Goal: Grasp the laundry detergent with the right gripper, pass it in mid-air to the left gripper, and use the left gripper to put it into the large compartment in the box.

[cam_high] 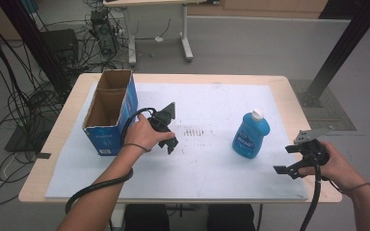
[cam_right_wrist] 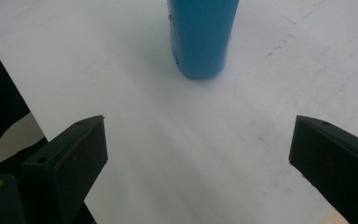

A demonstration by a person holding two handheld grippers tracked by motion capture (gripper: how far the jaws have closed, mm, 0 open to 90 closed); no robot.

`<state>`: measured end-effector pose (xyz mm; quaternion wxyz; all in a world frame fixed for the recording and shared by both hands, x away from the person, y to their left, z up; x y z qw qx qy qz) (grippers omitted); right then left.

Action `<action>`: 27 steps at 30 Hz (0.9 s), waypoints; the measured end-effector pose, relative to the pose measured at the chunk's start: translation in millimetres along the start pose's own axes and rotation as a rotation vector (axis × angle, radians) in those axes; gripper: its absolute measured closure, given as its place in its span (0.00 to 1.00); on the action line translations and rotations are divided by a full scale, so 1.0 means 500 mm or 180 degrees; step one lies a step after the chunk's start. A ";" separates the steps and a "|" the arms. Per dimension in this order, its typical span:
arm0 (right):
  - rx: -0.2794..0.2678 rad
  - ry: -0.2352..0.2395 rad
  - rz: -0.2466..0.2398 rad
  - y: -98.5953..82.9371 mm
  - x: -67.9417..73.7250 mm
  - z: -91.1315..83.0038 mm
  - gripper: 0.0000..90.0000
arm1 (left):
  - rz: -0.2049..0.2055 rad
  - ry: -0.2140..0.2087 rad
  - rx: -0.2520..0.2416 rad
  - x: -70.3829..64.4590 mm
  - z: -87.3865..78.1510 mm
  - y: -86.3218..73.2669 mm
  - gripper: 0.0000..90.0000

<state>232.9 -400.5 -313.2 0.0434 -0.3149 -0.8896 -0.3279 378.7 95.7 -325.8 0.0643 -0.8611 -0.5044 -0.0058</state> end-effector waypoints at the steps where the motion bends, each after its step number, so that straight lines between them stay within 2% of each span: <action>1: 0.0003 -0.0005 -0.0010 -0.002 0.000 0.002 0.05 | 0.0000 -0.0005 -0.0004 0.000 -0.001 0.001 0.08; 8: -0.0103 -0.0041 -0.0018 -0.019 0.001 0.011 0.05 | 0.0016 -0.0010 -0.0003 -0.003 -0.004 0.003 0.08; 10: -0.0183 -0.0053 -0.0021 -0.025 0.001 0.013 0.05 | 0.0023 -0.0030 -0.0010 -0.004 -0.004 0.003 0.08; 27: -0.0391 -0.0048 -0.0097 -0.044 -0.002 0.034 0.05 | -0.0005 -0.0032 0.0006 0.002 -0.001 0.005 0.08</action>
Point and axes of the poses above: each handheld gripper's, and its own axes: z roughly forward along the jaws, y roughly out of its top, x roughly to its left, the point moved 4 cm from there along z, roughly forward along the jaws, and after that the axes turned 11 degrees about y, right-handed, at the moved point
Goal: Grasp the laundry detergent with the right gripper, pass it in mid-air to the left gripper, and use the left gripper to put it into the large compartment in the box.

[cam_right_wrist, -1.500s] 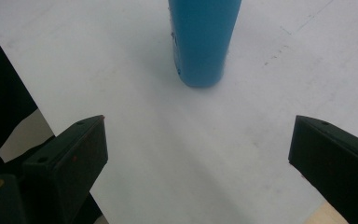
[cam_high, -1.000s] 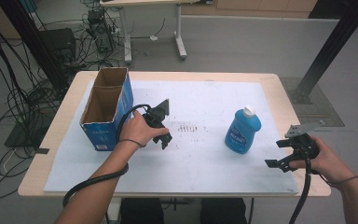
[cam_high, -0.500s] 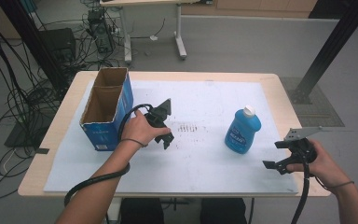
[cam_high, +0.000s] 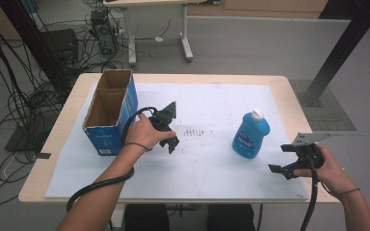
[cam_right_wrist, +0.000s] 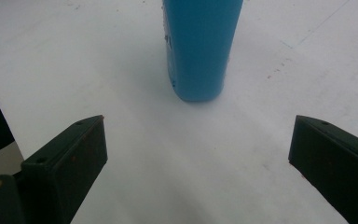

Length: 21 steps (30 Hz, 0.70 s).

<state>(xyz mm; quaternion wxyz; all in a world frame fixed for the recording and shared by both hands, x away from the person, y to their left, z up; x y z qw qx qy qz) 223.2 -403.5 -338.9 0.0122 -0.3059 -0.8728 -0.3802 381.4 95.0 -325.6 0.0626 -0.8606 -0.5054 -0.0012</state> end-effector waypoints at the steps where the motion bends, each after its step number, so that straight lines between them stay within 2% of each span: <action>1: -0.0012 -0.0010 -0.0027 -0.001 0.000 0.002 0.05 | -0.0004 0.0003 -0.0003 0.000 0.000 0.000 0.08; 13: -0.0093 -0.0012 -0.0086 -0.012 -0.003 0.020 0.05 | -0.0011 0.0014 0.0002 -0.002 -0.001 -0.001 0.08; 21: -0.0254 0.0014 -0.0086 -0.027 -0.012 0.029 0.05 | 0.0010 0.0034 0.0029 -0.004 0.002 0.003 0.08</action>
Point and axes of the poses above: each handheld gripper's, and its own axes: z roughly forward along the jaws, y roughly out of its top, x roughly to its left, the point moved 4 cm from there along z, roughly forward along the jaws, and after that the axes turned 11 degrees about y, right-handed, at the moved point
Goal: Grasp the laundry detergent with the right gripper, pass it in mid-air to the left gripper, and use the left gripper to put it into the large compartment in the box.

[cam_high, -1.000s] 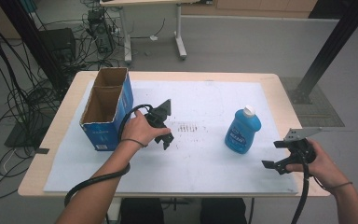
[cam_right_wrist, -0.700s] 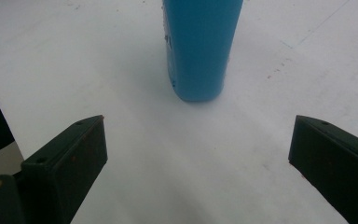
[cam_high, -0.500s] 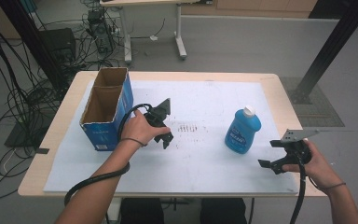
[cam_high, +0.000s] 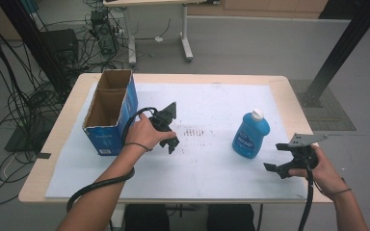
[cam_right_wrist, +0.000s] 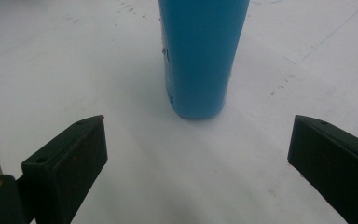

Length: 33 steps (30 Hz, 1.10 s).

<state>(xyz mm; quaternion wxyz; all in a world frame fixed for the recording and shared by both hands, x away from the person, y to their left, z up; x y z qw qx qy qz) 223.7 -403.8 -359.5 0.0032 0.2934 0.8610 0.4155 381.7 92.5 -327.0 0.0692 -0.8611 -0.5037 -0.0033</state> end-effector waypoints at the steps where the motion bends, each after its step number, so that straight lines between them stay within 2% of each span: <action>1: -0.0007 0.0001 0.0002 -0.001 -0.001 0.000 0.05 | -0.0004 0.0000 -0.0001 0.000 0.001 0.000 0.08; 5: -0.0137 0.0033 0.0014 -0.013 -0.007 0.004 0.05 | -0.0006 -0.0004 0.0003 0.001 0.001 0.003 0.08; 18: -0.0290 0.0052 0.0000 -0.021 -0.020 0.022 0.05 | -0.0014 -0.0018 0.0005 0.001 0.005 0.010 0.08; 33: -0.0309 0.0106 -0.0038 -0.012 -0.028 0.041 0.05 | -0.0024 -0.0041 -0.0008 0.007 0.012 0.008 0.08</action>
Point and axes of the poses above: each handheld gripper's, and its own axes: z roughly forward along the jaws, y roughly out of its top, x roughly to its left, the point moved 4 cm from there along z, roughly forward along the jaws, and after that the axes turned 11 degrees about y, right-handed, at the moved point
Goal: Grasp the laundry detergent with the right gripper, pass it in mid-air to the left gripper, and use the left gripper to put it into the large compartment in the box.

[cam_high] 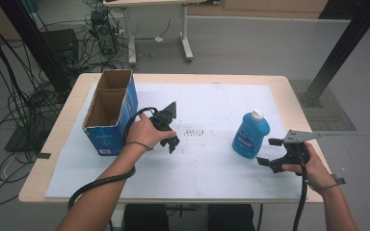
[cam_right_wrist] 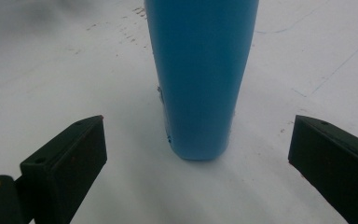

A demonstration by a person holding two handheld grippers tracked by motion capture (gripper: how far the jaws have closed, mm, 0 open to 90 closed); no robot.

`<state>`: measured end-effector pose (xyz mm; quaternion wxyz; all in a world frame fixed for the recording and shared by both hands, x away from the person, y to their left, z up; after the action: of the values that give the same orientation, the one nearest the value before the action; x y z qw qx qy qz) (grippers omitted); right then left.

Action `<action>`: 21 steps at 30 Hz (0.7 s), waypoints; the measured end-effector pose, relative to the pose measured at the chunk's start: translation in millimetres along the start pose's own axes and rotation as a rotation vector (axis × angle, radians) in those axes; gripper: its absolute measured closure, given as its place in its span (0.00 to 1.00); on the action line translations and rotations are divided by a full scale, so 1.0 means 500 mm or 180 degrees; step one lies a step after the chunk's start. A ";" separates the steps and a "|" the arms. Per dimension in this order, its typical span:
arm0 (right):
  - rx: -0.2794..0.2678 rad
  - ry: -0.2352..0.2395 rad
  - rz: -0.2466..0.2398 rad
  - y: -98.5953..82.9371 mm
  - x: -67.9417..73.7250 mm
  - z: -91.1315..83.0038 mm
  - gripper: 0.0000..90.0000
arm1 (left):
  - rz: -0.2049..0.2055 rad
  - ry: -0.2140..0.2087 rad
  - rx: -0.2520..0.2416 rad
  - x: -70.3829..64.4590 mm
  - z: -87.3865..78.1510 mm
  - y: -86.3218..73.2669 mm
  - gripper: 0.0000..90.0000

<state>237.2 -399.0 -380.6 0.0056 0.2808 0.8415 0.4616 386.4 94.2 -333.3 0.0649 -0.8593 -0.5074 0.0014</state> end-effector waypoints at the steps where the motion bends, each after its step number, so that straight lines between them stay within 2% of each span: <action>1: -0.0001 -0.0007 -0.0008 0.000 0.000 0.001 0.05 | 0.0000 0.0000 0.0000 0.000 0.000 0.000 0.08; 21: 0.0020 0.0001 0.0008 -0.001 -0.001 0.006 0.05 | 0.0005 -0.0005 -0.0007 -0.001 -0.001 0.001 0.08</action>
<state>238.0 -397.4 -382.9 0.0040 0.2818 0.8426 0.4589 386.6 93.6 -332.7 0.0635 -0.8598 -0.5067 0.0014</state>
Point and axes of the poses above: each handheld gripper's, and its own axes: z roughly forward along the jaws, y roughly out of its top, x roughly to its left, the point moved 4 cm from there along z, roughly forward along the jaws, and after that the axes turned 11 degrees about y, right-handed, at the moved point
